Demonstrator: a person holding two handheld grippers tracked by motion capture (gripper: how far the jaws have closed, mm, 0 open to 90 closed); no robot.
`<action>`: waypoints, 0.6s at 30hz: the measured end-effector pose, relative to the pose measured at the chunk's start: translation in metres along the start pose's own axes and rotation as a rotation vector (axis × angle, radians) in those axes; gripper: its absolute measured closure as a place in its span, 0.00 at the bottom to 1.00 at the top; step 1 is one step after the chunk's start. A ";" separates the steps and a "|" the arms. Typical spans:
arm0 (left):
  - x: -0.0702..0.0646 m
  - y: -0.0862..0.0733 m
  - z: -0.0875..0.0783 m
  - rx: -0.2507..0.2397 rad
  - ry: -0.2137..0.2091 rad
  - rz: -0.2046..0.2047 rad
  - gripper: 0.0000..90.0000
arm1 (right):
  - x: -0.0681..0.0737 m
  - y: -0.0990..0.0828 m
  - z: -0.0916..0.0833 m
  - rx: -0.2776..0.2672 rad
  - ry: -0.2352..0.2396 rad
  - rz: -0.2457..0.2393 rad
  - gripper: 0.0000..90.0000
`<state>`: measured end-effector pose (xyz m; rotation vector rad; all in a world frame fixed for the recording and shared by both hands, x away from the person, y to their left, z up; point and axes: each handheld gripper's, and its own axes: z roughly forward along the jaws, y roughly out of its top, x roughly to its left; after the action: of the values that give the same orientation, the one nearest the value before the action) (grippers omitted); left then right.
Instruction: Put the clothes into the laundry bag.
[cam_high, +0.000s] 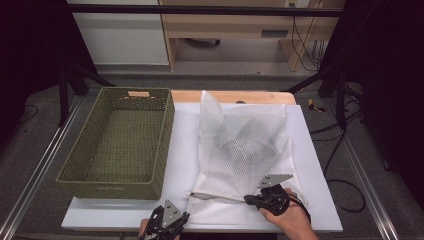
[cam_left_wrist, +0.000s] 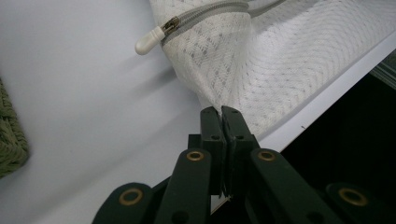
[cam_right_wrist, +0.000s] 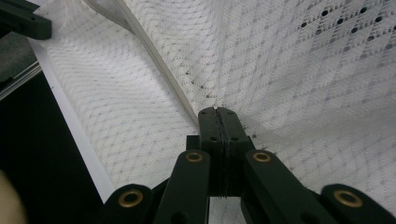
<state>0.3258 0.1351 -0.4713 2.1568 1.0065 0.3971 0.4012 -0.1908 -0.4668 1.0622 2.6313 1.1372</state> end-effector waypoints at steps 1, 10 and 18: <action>0.000 0.000 0.000 -0.001 0.000 -0.001 0.98 | 0.000 0.000 0.001 0.002 0.000 0.001 1.00; 0.001 0.001 -0.002 -0.021 0.031 0.006 0.84 | 0.000 -0.001 0.006 -0.002 -0.001 -0.005 0.99; 0.005 0.002 -0.005 -0.045 0.047 0.001 0.78 | 0.001 0.000 0.008 -0.020 -0.003 -0.014 0.94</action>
<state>0.3272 0.1401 -0.4659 2.1164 1.0135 0.4689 0.4030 -0.1858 -0.4726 1.0391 2.6154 1.1561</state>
